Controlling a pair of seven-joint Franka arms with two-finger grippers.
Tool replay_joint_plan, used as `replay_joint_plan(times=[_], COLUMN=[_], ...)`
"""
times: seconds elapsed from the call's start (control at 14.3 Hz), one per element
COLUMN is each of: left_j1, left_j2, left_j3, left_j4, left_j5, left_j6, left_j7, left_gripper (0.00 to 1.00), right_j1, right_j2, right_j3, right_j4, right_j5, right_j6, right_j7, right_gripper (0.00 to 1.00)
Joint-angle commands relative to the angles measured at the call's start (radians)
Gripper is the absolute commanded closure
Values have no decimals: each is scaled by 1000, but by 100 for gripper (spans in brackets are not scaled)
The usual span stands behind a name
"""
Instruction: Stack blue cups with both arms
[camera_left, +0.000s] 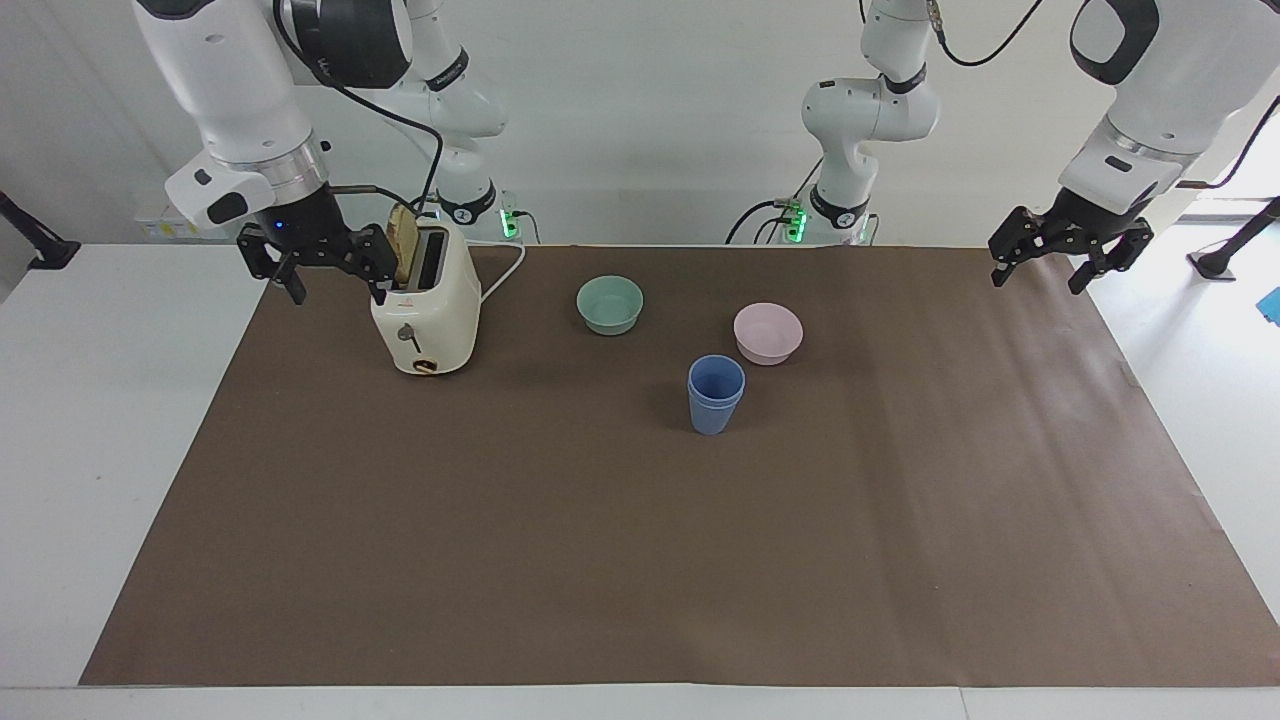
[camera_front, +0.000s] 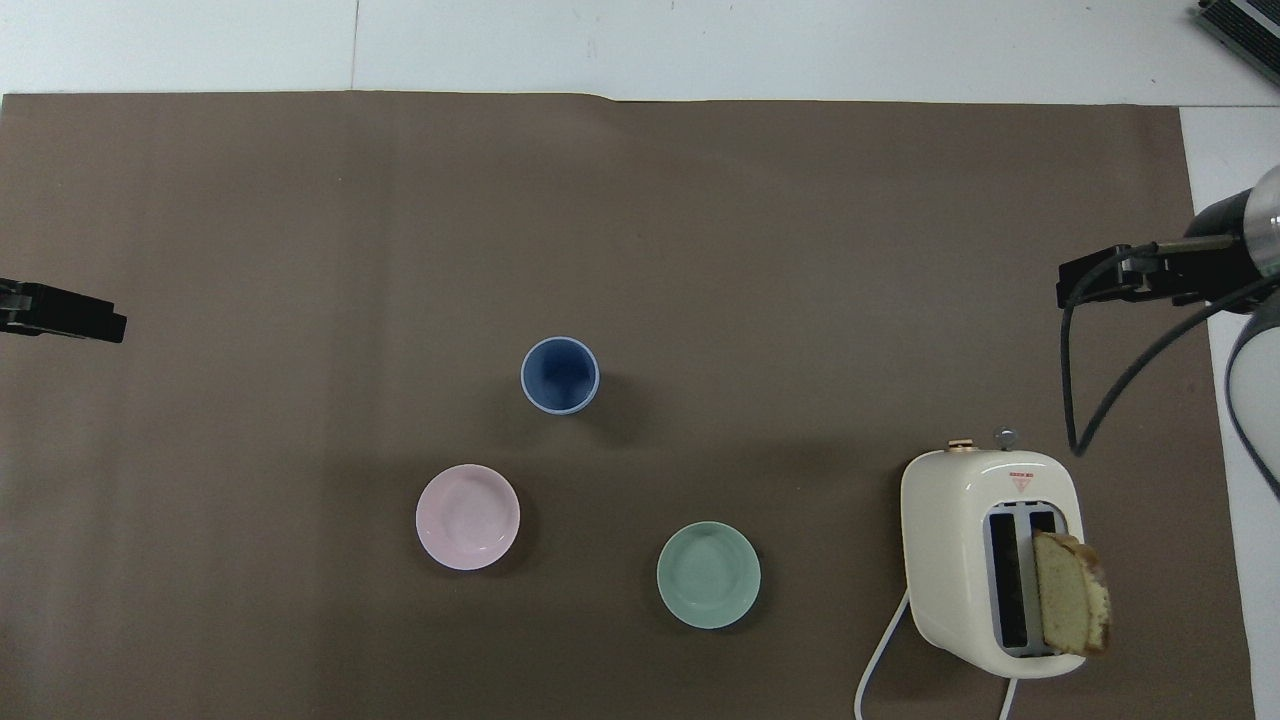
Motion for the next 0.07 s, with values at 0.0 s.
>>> replay_joint_plan(times=[0.0], left_j1=[11], left_j2=[-11], left_j3=[-8], left_j4=[-1], left_j5=[11], left_j6=[-20], left_j7=[9], left_gripper=[0], right_j1=[-20], right_j2=[-20], right_j3=[6], right_j4=[-25], right_j5=[26], right_j6=[16], right_j7=[-12], right_gripper=[0])
